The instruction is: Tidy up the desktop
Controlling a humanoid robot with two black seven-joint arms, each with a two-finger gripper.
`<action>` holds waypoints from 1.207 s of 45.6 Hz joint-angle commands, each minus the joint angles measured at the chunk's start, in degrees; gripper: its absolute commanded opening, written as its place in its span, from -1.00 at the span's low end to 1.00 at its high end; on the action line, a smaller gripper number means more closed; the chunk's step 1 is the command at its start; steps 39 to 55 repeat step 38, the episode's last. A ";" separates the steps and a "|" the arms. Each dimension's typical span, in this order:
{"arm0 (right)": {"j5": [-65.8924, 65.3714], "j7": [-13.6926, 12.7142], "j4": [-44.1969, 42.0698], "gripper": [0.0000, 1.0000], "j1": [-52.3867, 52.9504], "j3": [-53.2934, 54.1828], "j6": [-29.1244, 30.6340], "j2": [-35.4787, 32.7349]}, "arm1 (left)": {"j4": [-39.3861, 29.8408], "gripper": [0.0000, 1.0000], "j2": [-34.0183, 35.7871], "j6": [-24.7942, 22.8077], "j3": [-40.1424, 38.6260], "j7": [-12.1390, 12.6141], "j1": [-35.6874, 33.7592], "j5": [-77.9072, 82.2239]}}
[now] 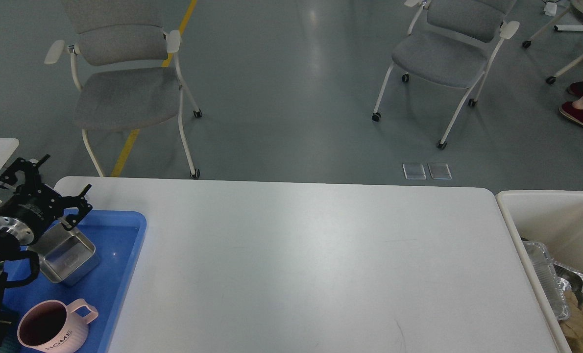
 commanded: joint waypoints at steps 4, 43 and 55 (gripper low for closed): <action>10.94 0.84 0.38 1.00 1.73 0.56 0.01 1.17 | 1.54 0.93 -2.60 -0.43 7.50 -0.43 -4.44 0.25; 13.06 24.49 13.12 1.00 8.86 2.14 2.21 17.44 | 1.72 0.94 -14.03 -7.38 7.41 -24.52 -5.23 2.27; 13.06 24.49 13.12 1.00 8.86 2.14 2.21 17.44 | 1.72 0.94 -14.03 -7.38 7.41 -24.52 -5.23 2.27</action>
